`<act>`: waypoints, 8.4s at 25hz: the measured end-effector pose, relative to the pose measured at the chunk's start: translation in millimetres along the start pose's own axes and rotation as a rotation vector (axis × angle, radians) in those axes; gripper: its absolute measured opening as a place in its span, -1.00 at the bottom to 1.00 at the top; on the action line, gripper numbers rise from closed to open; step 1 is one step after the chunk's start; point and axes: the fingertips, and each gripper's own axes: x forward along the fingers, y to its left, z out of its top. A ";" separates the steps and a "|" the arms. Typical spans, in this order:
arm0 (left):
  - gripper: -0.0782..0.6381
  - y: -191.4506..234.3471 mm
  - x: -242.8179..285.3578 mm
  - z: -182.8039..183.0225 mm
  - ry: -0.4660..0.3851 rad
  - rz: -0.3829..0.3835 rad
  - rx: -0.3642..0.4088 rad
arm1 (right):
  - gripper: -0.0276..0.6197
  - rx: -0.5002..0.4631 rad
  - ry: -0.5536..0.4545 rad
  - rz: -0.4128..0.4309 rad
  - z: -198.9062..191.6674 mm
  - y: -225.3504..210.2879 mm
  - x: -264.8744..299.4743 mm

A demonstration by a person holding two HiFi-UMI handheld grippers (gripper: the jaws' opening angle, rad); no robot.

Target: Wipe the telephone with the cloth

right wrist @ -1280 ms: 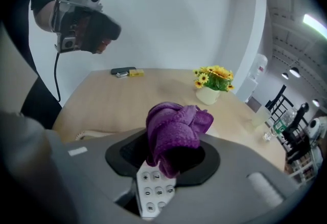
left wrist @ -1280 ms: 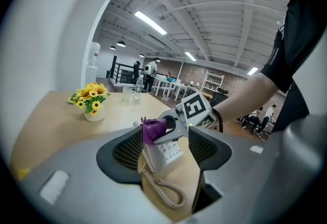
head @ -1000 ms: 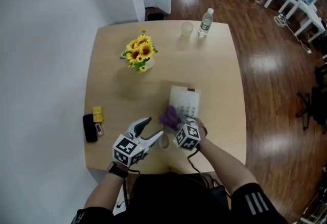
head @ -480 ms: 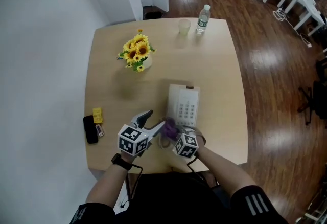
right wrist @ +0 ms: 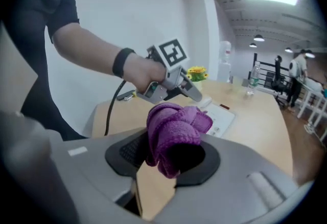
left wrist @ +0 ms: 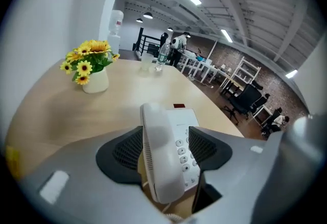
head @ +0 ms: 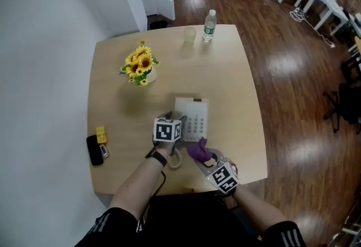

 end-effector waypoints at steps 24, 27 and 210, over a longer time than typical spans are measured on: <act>-0.17 15.1 25.1 -7.9 -0.071 0.037 -0.139 | -0.45 0.203 -0.183 -0.232 -10.3 -28.4 -118.0; -0.17 1.5 -5.0 7.2 -0.149 -0.080 -0.147 | -0.45 0.194 -0.206 -0.221 2.3 -28.9 -118.7; -0.17 -24.3 -257.8 22.1 -0.602 -0.615 -0.227 | -0.47 -0.380 0.375 -0.096 79.1 -149.1 163.4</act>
